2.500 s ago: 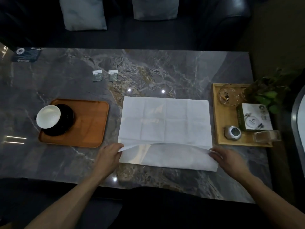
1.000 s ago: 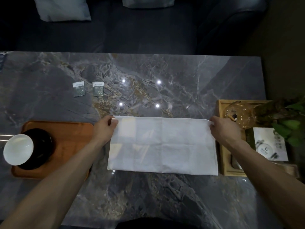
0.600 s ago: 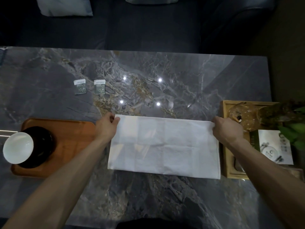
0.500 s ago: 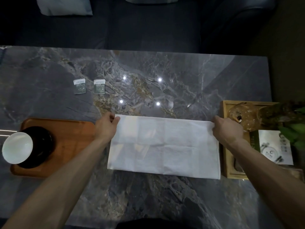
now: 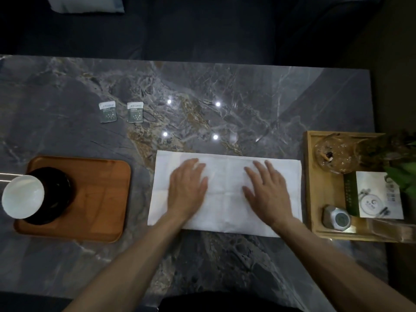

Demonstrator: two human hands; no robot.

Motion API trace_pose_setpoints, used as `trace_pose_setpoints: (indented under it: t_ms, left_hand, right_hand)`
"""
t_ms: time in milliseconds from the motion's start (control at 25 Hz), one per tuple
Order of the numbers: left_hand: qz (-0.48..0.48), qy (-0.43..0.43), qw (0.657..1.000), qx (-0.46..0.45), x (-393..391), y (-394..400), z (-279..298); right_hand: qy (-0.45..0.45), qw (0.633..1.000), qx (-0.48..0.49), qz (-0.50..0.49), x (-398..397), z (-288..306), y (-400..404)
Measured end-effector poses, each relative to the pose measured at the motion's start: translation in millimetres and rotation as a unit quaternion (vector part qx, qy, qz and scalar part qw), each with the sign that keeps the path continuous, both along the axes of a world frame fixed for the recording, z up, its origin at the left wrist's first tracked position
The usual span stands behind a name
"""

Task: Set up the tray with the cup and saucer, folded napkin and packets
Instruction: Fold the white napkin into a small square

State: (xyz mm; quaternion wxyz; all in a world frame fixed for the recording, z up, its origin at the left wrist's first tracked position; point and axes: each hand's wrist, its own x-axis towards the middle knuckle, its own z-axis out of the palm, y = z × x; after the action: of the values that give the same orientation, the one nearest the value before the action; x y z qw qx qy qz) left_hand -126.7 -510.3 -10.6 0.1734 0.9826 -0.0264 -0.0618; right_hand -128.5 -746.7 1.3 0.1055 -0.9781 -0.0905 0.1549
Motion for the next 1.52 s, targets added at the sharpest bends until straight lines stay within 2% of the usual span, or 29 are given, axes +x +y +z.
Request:
trace_pose_setpoints:
  t_ms: [120, 440, 720, 920, 1040, 1120, 1240, 1360, 1520]
  left_hand:
    - [-0.090, 0.019, 0.995, 0.032, -32.0, -37.7, -11.6]
    - [-0.172, 0.049, 0.980, 0.089, -62.4, -35.9, -36.6]
    - [-0.122, 0.063, 0.984, 0.112, -53.8, 28.4, -42.0]
    - [-0.093, 0.086, 0.984, 0.126, -45.7, 93.4, -41.4]
    - [-0.094, 0.090, 0.983, 0.128, -43.7, 99.6, -38.0]
    - [-0.057, 0.087, 0.987, 0.120, -46.2, 91.9, -32.0]
    - [0.098, 0.102, 0.986, 0.089, -48.7, 75.6, -15.5]
    - [0.224, 0.141, 0.963, 0.055, -36.8, 64.0, 5.1]
    - [0.341, 0.200, 0.918, -0.034, -15.0, 58.7, 18.2]
  right_hand:
    - [0.005, 1.000, -0.002, 0.022, -26.5, -17.5, 23.6]
    - [0.008, 0.999, -0.031, 0.030, -69.8, -47.2, 19.1]
    - [0.013, 0.996, -0.077, -0.038, -74.4, -47.1, -29.6]
    - [0.030, 0.995, -0.089, -0.044, -74.8, -46.9, -42.5]
    - [0.036, 0.994, -0.090, -0.041, -74.3, -44.3, -41.7]
    - [0.045, 0.995, -0.085, -0.040, -73.6, -39.8, -43.2]
    - [0.057, 0.994, -0.069, -0.062, -79.1, -32.5, -45.5]
    - [0.086, 0.991, -0.054, -0.086, -90.3, -25.2, -47.2]
    - [0.099, 0.990, -0.040, -0.088, -103.3, -20.0, -48.8]
